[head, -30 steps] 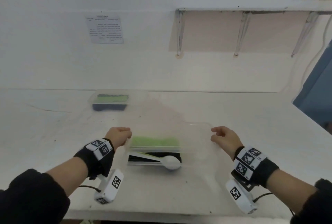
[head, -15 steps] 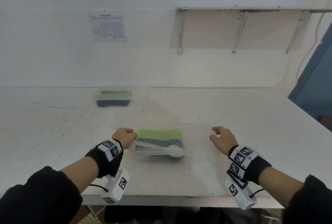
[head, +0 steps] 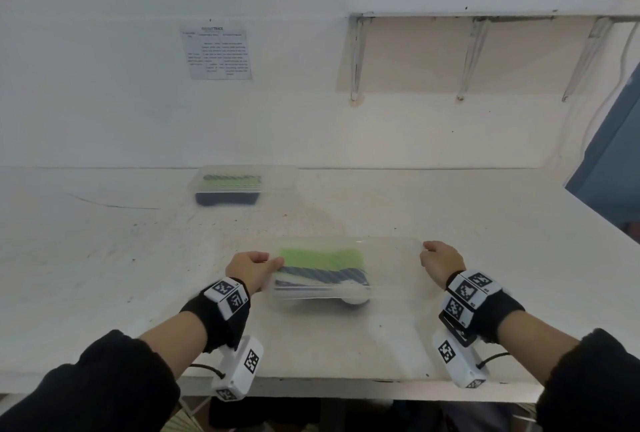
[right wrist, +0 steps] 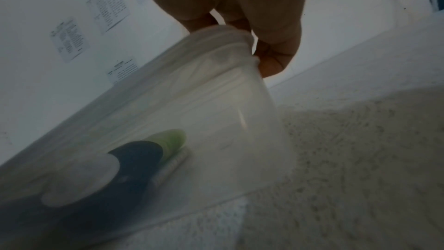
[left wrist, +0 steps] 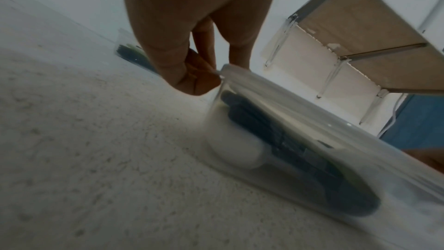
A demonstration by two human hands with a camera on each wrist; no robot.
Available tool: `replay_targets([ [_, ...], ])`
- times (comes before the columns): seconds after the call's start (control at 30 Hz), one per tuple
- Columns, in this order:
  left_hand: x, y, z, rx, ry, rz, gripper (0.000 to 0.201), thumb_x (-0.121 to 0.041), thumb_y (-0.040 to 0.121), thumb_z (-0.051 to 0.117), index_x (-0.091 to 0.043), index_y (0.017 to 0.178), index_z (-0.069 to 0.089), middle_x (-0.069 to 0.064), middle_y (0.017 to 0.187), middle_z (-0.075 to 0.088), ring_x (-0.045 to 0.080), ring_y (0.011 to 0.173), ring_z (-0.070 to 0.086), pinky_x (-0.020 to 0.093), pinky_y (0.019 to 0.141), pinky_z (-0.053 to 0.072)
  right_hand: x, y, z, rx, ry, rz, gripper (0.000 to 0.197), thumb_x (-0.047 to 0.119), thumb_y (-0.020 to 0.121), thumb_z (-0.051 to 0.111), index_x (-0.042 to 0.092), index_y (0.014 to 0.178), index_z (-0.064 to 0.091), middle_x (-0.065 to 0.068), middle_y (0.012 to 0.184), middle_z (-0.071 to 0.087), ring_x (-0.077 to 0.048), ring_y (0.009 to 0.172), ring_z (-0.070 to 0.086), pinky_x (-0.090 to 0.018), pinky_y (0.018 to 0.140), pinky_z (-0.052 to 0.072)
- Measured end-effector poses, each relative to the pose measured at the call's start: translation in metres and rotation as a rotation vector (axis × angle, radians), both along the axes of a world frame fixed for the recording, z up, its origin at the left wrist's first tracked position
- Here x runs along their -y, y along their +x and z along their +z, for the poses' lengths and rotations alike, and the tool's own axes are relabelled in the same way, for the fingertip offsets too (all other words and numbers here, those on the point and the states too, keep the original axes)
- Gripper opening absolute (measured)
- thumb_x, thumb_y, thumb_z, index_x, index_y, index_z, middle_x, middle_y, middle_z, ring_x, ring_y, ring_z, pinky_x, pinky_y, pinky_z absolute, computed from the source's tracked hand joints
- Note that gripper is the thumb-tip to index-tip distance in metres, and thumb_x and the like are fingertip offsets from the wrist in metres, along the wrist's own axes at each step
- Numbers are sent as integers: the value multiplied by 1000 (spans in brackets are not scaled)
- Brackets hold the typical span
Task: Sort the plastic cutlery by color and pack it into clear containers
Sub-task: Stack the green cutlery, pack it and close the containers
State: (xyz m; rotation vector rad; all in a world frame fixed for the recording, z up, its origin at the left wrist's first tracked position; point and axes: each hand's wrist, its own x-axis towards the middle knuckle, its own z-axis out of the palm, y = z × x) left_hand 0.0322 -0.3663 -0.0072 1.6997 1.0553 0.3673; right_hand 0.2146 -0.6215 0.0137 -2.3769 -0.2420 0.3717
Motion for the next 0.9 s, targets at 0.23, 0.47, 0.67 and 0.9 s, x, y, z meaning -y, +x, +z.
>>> replay_targets([
  [0.23, 0, 2, 0, -16, -41, -10, 47, -27, 78, 74, -6, 119, 61, 14, 115, 63, 25, 97, 58, 27, 61, 50, 5, 3, -3, 23, -20, 6, 40, 20, 98, 43, 5, 135, 45, -13, 135, 51, -28, 127, 44, -27, 104, 31],
  [0.47, -10, 9, -11, -21, -188, -53, 33, -28, 82, 70, -13, 106, 54, 13, 112, 58, 29, 107, 56, 42, 85, 52, -3, 0, -13, 37, -83, 20, 42, 15, 102, 26, 3, 142, 32, -21, 144, 36, -31, 131, 39, -28, 104, 31],
  [0.67, 2, 23, -4, -119, 136, -231, 50, -21, 98, 39, -11, 144, 26, 13, 142, 38, 30, 127, 41, 33, 102, 34, -8, 1, -9, 96, -96, 65, 46, 20, 101, 27, 4, 145, 26, -18, 149, 26, -29, 136, 32, -30, 109, 27],
  [0.9, 10, 25, -9, -149, 343, -396, 55, -19, 101, 27, -9, 150, 6, 10, 157, 13, 21, 143, 18, 23, 113, 14, -14, 0, -21, 117, -217, 213, 54, 25, 102, 20, 2, 149, 3, -10, 158, 6, -21, 145, 14, -27, 115, 15],
])
